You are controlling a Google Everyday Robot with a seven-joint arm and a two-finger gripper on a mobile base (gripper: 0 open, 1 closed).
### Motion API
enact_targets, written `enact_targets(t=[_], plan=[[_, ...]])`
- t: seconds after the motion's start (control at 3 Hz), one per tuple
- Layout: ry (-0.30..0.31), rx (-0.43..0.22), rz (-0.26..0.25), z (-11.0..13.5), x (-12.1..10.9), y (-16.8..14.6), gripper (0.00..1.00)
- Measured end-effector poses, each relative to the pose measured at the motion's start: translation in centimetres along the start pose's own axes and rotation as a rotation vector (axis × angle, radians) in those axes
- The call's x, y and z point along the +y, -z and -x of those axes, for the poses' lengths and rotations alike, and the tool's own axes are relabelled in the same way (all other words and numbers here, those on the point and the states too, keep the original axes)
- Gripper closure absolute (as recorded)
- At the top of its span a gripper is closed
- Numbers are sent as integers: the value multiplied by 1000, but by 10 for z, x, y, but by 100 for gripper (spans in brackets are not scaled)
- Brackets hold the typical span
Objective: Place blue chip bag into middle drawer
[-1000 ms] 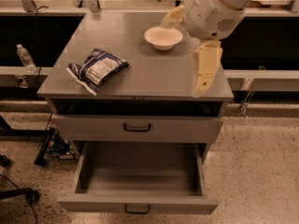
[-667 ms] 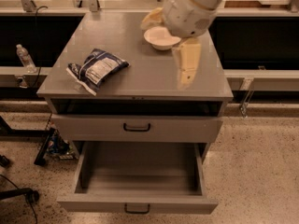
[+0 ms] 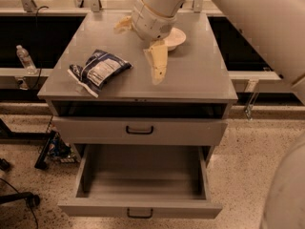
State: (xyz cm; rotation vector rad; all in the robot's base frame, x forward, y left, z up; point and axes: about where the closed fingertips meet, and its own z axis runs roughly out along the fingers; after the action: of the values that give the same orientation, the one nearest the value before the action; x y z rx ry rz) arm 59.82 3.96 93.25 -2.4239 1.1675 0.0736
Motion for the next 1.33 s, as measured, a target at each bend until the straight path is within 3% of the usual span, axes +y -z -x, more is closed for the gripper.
enact_targets(t=[0.33,0.67,1.33], plan=[[30,-4,-14,6,-25,-25,0],[63,-9,-44,18,-68,-81,0],[78,13,-53,16,-76,-89,0]])
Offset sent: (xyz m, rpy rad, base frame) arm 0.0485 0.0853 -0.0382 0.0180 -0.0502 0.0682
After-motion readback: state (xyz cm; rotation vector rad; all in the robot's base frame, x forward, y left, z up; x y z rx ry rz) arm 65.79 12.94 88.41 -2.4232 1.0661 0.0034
